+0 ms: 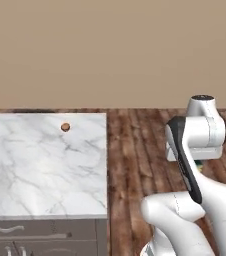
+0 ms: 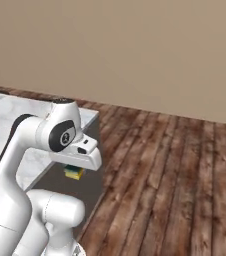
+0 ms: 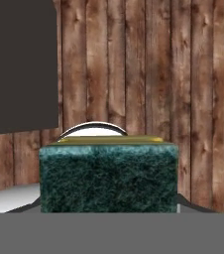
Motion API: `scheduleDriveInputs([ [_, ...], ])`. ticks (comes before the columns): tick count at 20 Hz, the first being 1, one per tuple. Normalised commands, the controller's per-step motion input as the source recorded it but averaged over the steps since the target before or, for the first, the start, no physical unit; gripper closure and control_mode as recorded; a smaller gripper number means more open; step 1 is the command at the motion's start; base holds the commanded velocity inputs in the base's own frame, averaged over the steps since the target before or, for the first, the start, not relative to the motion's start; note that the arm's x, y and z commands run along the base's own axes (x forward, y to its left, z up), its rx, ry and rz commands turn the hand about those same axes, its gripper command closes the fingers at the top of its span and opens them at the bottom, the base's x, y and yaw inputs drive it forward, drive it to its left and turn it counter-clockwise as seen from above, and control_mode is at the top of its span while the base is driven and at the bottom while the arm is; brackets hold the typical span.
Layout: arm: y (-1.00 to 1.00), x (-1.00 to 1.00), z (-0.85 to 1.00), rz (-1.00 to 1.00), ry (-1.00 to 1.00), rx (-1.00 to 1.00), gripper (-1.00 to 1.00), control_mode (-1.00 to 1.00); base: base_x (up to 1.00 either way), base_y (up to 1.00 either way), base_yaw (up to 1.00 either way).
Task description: Place the sponge inside the microwave to prepare for sanitizing.
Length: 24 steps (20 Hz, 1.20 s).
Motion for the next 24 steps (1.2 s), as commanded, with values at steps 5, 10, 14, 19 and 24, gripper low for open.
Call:
scheduleDriveInputs([
  [5, 0.00, 0.00, 0.00, 0.00, 0.00, 0.00, 1.00, 1.00, 0.88, 0.00, -0.55],
  [10, 0.00, 0.00, 0.00, 0.00, 0.00, 0.00, 1.00, 1.00, 1.00, -0.23, -0.50],
  [14, 0.00, 0.00, 0.00, 0.00, 0.00, 0.00, 1.00, 1.00, 1.00, -0.45, -0.44],
  [19, 0.00, 0.00, 0.00, 0.00, 0.00, 0.00, 1.00, 1.00, 0.57, -0.88, -0.29],
  [24, 0.00, 0.00, 0.00, 0.00, 0.00, 0.00, 1.00, 1.00, 0.24, -1.00, -0.21],
])
